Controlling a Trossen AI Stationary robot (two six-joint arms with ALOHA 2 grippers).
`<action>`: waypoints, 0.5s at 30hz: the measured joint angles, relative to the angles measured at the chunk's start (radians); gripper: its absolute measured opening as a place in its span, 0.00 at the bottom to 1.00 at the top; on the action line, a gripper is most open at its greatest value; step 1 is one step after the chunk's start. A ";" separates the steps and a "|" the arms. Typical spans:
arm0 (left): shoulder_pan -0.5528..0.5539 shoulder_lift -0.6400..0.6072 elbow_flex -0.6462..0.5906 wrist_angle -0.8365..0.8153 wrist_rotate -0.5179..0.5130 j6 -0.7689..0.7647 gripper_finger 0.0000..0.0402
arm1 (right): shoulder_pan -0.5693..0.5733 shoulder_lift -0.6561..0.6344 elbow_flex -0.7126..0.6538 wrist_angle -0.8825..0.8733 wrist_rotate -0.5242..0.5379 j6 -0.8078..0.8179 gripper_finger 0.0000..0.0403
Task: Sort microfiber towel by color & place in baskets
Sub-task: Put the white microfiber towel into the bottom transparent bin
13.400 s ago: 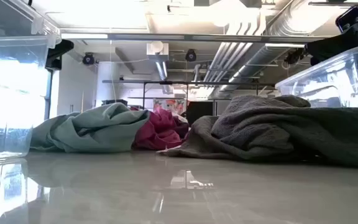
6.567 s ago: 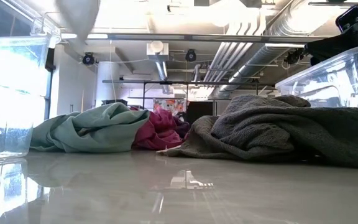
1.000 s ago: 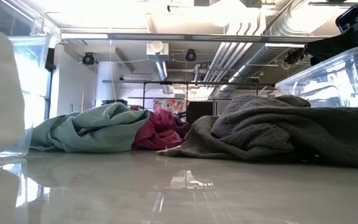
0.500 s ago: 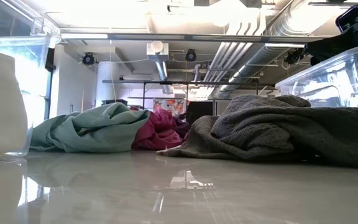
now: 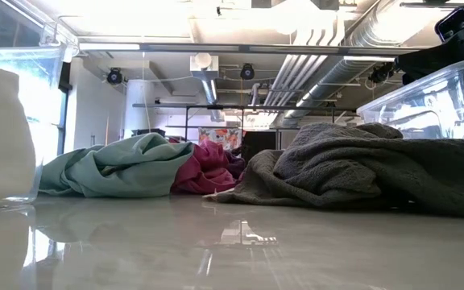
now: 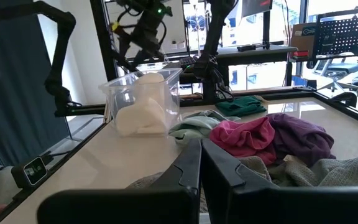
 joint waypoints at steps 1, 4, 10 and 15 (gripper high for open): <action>0.012 -0.002 0.007 -0.015 -0.031 0.045 0.43 | 0.000 0.000 0.000 0.000 0.000 0.000 0.00; 0.048 0.002 0.017 -0.022 -0.185 0.234 0.39 | 0.000 0.000 0.000 0.000 0.000 0.000 0.00; 0.076 0.074 0.017 -0.059 -0.439 0.581 0.32 | 0.000 0.000 0.000 0.000 0.000 0.000 0.00; 0.076 0.200 0.017 -0.161 -0.407 0.602 0.28 | 0.000 0.000 0.000 0.000 0.000 0.000 0.00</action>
